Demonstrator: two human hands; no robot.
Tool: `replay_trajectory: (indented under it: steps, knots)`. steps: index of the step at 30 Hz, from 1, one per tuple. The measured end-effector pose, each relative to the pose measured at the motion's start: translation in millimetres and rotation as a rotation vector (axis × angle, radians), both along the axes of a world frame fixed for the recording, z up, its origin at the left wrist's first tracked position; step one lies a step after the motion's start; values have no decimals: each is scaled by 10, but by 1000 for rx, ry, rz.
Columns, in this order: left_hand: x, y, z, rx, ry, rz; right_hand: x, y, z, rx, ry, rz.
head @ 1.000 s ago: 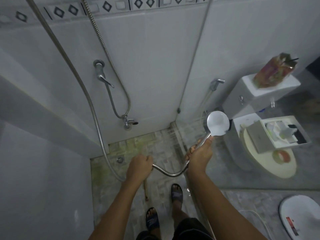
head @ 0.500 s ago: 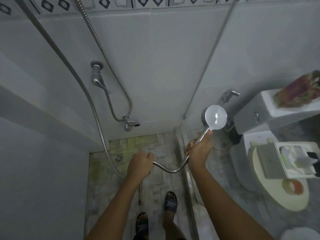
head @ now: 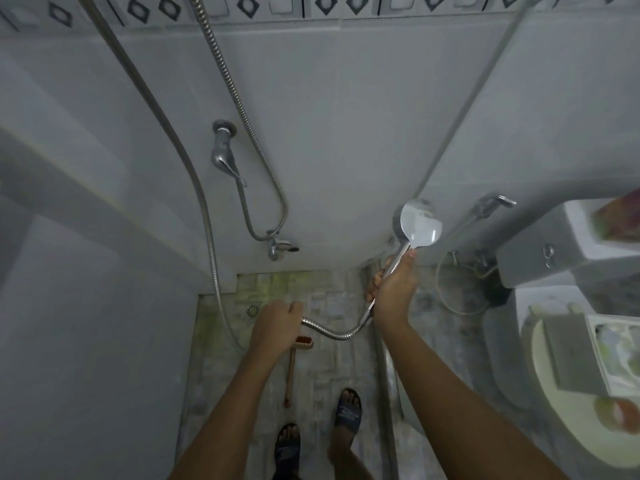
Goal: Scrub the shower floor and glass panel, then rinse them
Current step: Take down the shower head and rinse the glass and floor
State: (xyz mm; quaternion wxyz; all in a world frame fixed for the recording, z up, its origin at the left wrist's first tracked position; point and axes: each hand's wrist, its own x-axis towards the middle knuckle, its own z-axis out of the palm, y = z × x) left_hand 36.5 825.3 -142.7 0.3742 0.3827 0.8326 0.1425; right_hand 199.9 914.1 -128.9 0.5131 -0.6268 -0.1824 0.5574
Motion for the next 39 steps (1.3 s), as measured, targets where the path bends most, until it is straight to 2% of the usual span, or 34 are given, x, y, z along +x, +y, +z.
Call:
replay_trajectory:
  steps: [9,16,27,39]
  knots:
    - [-191,-198,76,61,71,38,-281,-6,-1,16,47,61]
    - [-318,-352,158,37,69,101,-466,-79,39,21,64,104]
    - [-531,-549,205,119,91,189,-761,-75,247,93,108,199]
    - [-1040,-1030,353,126,158,204,-1375,-453,360,98,130,290]
